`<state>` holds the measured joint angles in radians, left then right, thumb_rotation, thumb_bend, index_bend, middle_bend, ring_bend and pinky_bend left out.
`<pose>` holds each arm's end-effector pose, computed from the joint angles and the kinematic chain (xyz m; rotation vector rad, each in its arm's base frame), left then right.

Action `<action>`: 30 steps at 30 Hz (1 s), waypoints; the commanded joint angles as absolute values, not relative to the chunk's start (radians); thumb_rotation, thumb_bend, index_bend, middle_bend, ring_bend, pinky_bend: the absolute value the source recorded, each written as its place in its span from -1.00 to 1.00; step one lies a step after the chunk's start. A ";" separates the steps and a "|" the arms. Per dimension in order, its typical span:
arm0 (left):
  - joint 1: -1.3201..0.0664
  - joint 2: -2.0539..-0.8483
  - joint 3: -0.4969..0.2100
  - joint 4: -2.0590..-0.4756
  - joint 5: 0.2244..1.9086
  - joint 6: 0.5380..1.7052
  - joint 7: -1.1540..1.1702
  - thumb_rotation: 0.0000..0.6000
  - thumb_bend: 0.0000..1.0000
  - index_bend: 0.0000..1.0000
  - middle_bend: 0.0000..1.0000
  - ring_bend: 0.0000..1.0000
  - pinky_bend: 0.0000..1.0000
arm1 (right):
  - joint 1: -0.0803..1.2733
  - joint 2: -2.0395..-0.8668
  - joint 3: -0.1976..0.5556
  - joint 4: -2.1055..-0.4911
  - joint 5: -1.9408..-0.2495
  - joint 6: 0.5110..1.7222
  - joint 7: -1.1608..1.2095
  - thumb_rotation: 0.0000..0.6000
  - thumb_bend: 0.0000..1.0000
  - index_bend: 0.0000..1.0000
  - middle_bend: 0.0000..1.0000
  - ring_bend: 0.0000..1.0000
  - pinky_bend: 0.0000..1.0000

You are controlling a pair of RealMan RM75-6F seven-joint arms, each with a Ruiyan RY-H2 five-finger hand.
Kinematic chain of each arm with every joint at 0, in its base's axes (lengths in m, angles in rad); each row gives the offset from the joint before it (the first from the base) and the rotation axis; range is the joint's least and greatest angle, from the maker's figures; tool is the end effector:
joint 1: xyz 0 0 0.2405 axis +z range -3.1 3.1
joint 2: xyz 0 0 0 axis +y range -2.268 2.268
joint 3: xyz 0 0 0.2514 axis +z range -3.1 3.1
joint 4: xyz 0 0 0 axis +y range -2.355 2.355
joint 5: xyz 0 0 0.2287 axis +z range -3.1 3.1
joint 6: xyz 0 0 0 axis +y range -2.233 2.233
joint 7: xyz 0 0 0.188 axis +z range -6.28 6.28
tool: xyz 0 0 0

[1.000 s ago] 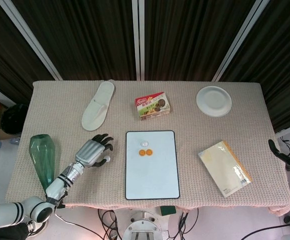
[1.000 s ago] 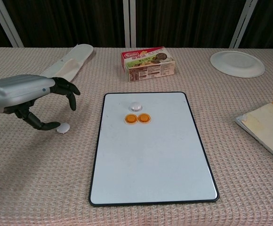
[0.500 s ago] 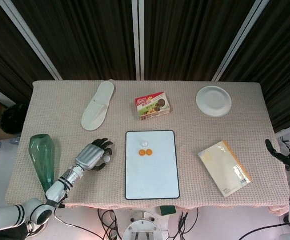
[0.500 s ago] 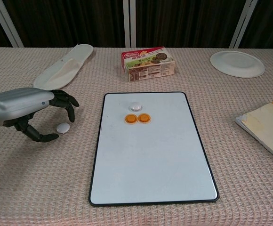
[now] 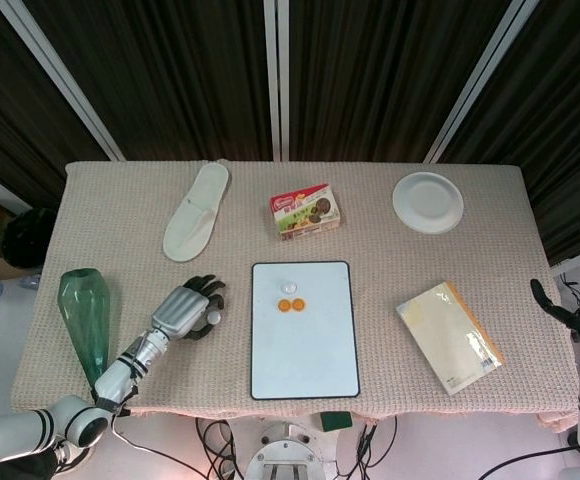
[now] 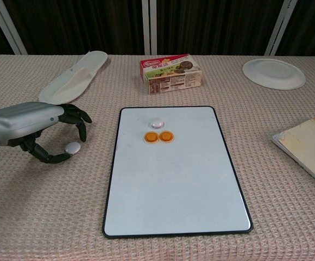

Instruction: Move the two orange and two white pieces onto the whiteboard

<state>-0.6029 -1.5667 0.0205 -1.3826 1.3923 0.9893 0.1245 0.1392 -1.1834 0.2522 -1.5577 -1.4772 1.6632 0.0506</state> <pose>-0.1980 0.3160 -0.0821 -2.0289 -0.9993 -0.8675 -0.2758 -0.2741 0.1969 1.1382 -0.6483 1.2162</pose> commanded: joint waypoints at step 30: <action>-0.810 -1.615 -0.129 -1.285 1.432 0.808 0.009 1.00 -0.38 -0.03 -0.64 -0.88 -0.70 | 0.144 -1.176 0.250 -1.584 -1.495 1.672 0.020 1.00 -0.57 -1.00 -1.00 -1.00 -1.00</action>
<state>-0.7575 -1.5707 -0.0968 -1.3506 1.4315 0.8582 0.0453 0.1437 -1.1758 0.2502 -1.5842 -1.4948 1.6729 0.0207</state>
